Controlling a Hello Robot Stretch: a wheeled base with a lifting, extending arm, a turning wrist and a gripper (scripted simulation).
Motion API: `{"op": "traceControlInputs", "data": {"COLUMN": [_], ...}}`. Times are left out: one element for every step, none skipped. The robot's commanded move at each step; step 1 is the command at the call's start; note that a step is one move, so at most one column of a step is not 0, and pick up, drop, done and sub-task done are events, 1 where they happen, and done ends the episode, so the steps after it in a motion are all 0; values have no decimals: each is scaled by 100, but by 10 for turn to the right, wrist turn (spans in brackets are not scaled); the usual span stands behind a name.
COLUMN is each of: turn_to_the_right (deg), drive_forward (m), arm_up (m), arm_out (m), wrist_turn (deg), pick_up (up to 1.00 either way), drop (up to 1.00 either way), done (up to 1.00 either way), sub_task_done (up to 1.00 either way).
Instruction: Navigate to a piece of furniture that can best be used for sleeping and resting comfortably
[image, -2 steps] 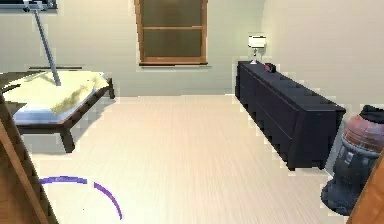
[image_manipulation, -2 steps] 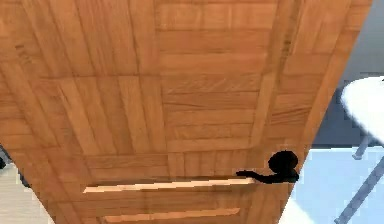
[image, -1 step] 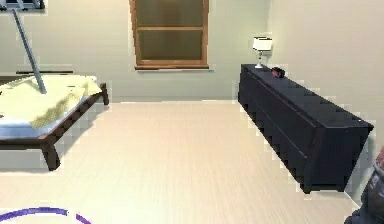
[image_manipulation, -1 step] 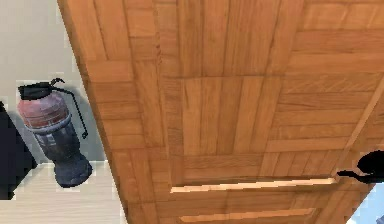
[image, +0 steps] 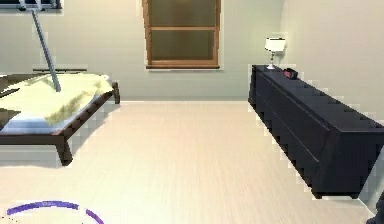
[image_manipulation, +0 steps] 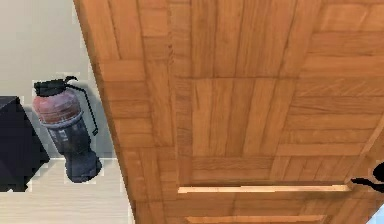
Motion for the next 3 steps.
{"op": "traceControlInputs", "data": {"turn_to_the_right": [0, 450, 90], "drive_forward": [45, 0, 0], "arm_up": [0, 0, 0], "arm_out": [0, 0, 0], "wrist_turn": [0, 0, 0], "pick_up": [0, 0, 0], "drop": [0, 0, 0], "done": [0, 0, 0], "sub_task_done": [0, 0, 0]}}
